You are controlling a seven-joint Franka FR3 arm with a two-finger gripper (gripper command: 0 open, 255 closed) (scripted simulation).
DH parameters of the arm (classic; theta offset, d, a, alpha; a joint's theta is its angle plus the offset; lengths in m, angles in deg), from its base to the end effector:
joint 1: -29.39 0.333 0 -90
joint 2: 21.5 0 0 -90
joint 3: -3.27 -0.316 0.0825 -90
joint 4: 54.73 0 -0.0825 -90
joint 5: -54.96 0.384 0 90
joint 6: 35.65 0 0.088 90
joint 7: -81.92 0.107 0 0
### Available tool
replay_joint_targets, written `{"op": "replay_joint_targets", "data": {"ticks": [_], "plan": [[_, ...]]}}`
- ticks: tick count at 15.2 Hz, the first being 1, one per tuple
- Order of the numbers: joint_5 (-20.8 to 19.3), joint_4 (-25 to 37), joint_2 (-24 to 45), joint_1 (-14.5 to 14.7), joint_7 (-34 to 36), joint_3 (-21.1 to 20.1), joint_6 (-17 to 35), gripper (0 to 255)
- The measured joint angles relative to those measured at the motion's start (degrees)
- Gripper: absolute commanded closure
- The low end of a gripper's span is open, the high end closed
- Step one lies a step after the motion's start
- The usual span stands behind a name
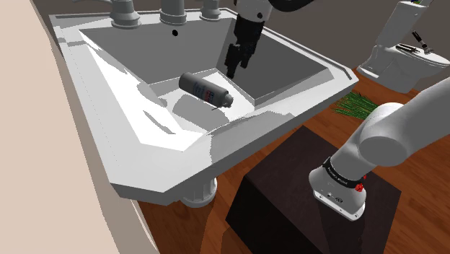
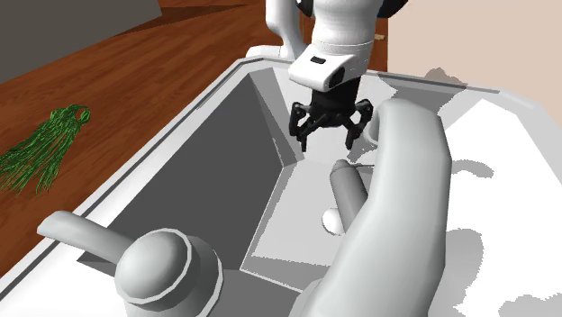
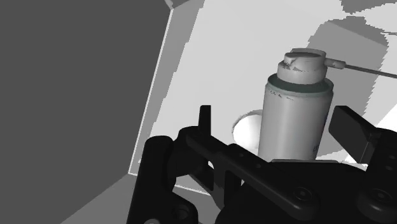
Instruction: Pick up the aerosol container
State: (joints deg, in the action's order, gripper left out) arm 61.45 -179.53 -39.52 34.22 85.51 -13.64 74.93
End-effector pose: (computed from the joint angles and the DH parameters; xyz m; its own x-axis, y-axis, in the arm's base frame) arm 0.4297 0.1910 0.5192 0.9629 0.2644 0.0535 0.2658 -0.9638 -0.0213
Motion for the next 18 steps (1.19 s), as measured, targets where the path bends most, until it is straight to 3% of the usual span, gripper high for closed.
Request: {"op": "replay_joint_targets", "data": {"ticks": [6,14,15,18], "plan": [[-0.7,5.8,10.7,1.4,3.9,-3.5,3.1,0],[-1.2,2.7,13.6,1.7,4.4,-4.1,8.8,0],[-1.2,2.5,13.7,1.7,4.4,-4.1,9.1,255],[-1.3,2.4,13.7,1.7,4.4,-4.1,9.3,255]]}}
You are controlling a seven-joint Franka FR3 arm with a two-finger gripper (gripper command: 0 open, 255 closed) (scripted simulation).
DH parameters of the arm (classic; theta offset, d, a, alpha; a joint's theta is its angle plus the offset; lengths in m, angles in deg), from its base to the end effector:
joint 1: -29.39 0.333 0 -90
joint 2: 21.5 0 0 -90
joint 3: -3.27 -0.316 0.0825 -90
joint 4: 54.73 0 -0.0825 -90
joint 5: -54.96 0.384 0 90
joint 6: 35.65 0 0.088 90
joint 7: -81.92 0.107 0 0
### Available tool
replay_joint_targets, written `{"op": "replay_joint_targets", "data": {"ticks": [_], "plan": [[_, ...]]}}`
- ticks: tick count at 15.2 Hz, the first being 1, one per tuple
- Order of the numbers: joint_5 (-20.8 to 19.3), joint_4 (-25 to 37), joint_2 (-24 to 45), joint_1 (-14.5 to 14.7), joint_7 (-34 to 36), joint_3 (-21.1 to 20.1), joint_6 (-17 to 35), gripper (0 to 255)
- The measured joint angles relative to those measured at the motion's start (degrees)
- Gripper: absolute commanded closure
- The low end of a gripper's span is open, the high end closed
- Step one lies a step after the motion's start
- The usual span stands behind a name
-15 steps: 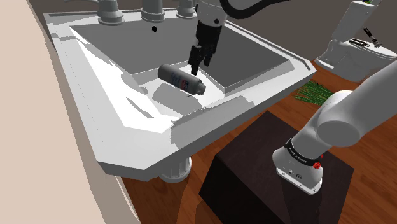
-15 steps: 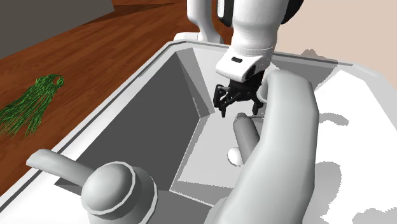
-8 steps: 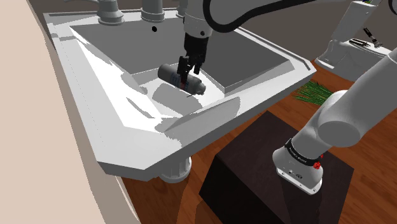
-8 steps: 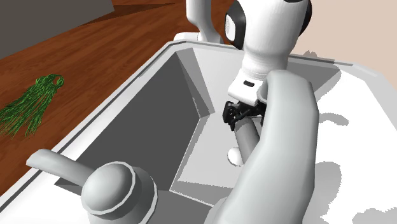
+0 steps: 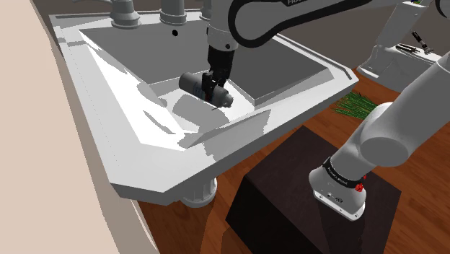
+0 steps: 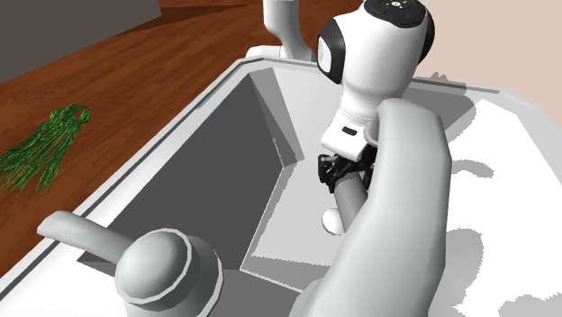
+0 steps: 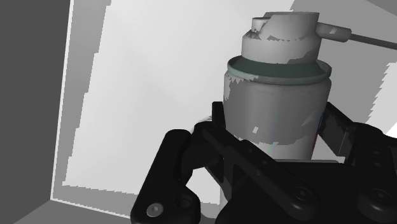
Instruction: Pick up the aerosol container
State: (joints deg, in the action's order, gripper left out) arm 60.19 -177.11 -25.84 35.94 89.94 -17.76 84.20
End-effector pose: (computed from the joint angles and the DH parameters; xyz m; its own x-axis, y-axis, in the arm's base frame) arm 0.4649 0.2506 0.4398 0.9564 0.2915 0.0183 0.2921 -0.9547 -0.0563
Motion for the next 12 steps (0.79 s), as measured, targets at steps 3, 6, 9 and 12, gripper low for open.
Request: {"op": "replay_joint_targets", "data": {"ticks": [3,6,9,12], "plan": [[0.0,0.0,0.0,0.0,0.0,0.0,0.0,255],[0.0,0.0,0.0,0.0,0.0,0.0,0.0,255],[0.1,0.4,-0.3,0.0,0.0,0.0,-0.7,255],[0.3,1.8,-0.9,0.0,-0.1,0.1,-2.8,255]]}}
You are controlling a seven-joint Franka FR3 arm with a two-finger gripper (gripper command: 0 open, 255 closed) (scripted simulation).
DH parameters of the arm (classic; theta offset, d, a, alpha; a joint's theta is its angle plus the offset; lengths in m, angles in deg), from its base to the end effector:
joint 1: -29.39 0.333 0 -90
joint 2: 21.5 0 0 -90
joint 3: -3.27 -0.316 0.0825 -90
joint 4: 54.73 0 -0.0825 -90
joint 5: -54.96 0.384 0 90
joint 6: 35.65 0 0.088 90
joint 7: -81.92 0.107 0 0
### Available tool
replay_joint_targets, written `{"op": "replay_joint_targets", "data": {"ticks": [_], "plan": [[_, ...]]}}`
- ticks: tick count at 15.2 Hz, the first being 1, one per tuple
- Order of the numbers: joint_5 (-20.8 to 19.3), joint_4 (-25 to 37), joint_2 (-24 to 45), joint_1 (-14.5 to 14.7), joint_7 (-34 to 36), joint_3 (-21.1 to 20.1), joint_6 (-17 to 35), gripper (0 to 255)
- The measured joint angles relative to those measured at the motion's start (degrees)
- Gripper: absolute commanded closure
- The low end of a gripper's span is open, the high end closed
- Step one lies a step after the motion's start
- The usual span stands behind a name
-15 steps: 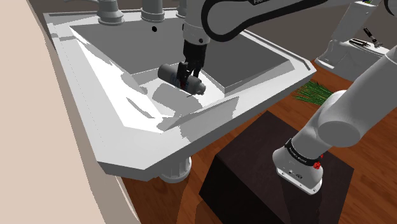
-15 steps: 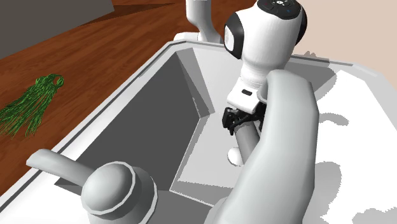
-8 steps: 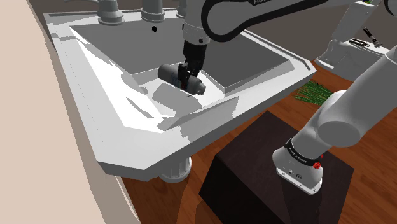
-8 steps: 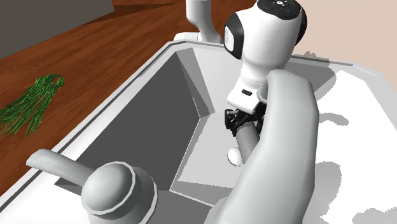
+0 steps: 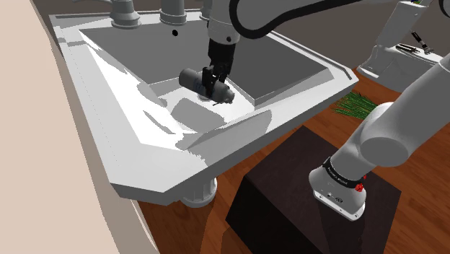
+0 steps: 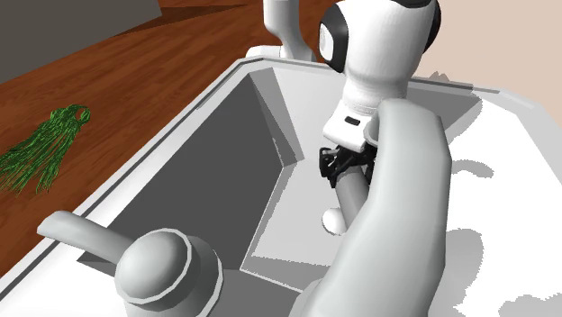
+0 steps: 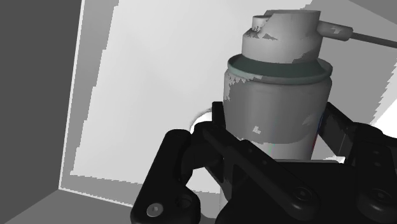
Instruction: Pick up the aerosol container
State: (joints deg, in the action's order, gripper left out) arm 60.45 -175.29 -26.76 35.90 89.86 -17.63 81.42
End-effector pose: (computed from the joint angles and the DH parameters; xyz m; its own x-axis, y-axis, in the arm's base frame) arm 0.4645 0.2506 0.4583 0.9564 0.2915 0.0168 0.2919 -0.9548 -0.0565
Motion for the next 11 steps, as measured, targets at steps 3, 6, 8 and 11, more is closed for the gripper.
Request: {"op": "replay_joint_targets", "data": {"ticks": [3,6,8,11], "plan": [[0.2,1.6,-0.8,0.0,-0.1,0.1,-2.4,255],[0.2,3.5,-1.2,-0.1,0.0,0.2,-4.7,255],[0.2,5.0,-1.3,-0.1,0.1,0.3,-6.3,255],[0.3,6.4,-1.8,-0.1,0.1,0.4,-8.1,255]]}}
